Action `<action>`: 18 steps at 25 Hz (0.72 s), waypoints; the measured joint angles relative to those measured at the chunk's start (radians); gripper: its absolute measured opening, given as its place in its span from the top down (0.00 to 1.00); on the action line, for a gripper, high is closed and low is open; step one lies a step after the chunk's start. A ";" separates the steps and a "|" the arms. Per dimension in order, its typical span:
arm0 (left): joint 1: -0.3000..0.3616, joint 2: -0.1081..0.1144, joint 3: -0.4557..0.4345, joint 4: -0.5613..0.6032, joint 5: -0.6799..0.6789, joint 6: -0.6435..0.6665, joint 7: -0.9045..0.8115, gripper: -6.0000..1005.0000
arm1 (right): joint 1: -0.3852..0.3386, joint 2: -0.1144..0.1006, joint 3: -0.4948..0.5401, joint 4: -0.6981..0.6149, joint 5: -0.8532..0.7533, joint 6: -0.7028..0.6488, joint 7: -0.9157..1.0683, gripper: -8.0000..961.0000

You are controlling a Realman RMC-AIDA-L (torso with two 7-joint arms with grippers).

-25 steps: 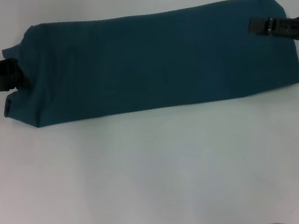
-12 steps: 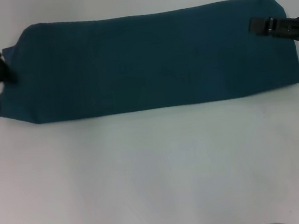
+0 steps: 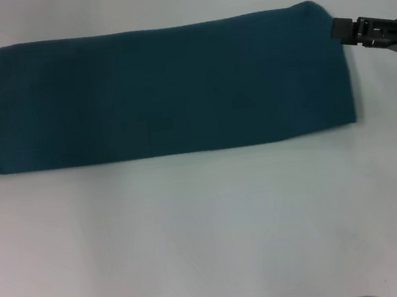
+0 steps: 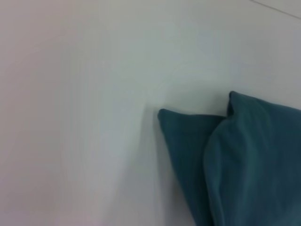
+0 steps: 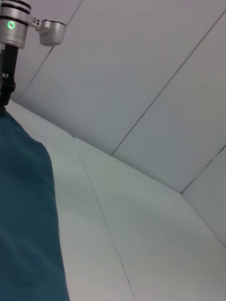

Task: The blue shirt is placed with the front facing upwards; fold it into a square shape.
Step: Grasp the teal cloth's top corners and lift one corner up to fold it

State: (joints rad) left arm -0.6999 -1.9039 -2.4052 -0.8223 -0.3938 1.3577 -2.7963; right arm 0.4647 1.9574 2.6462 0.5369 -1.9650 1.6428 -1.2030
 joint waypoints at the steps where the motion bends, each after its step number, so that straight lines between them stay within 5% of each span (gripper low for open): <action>1: 0.000 0.003 -0.005 -0.001 0.009 -0.002 -0.001 0.98 | 0.000 0.000 0.000 0.000 0.000 -0.001 0.002 0.04; 13: -0.005 0.005 -0.028 -0.042 0.139 -0.005 -0.050 0.98 | 0.005 -0.003 -0.002 0.000 -0.006 -0.021 0.006 0.04; 18: -0.001 0.000 -0.085 -0.073 0.058 0.059 -0.009 0.98 | 0.009 0.007 -0.004 0.000 -0.006 -0.043 -0.004 0.04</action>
State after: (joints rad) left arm -0.7004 -1.9041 -2.4897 -0.8952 -0.3355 1.4167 -2.8052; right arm 0.4741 1.9643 2.6417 0.5369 -1.9708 1.6000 -1.2065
